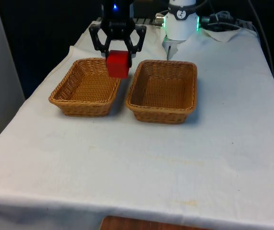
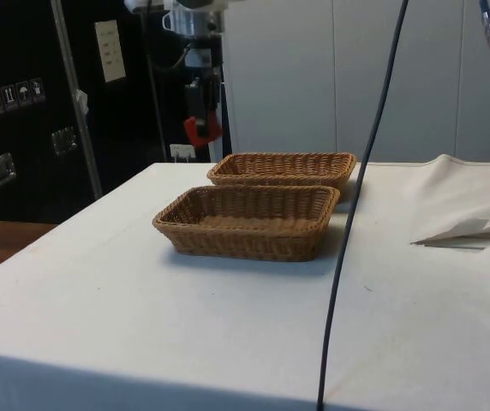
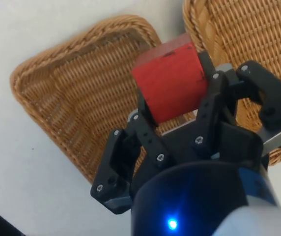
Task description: Pick up the red cube and place it into the right basket.
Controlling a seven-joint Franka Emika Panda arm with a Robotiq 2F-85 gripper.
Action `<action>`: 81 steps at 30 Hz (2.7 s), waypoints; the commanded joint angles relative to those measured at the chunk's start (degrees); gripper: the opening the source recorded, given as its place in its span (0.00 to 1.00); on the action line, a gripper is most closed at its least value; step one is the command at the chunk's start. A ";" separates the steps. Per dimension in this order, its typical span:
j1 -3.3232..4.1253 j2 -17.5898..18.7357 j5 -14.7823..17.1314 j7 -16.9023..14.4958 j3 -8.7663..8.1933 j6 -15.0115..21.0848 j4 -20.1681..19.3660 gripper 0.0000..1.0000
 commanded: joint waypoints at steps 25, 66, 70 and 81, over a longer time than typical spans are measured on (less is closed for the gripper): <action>-0.11 -2.98 0.00 -7.16 -2.64 9.85 -11.75 0.06; -2.01 -0.69 5.16 -18.85 -6.02 19.19 -20.51 0.59; -1.95 -0.92 5.10 -18.79 -6.13 19.19 -20.63 1.00; -1.55 -1.60 4.24 -18.96 -6.59 18.11 -20.05 1.00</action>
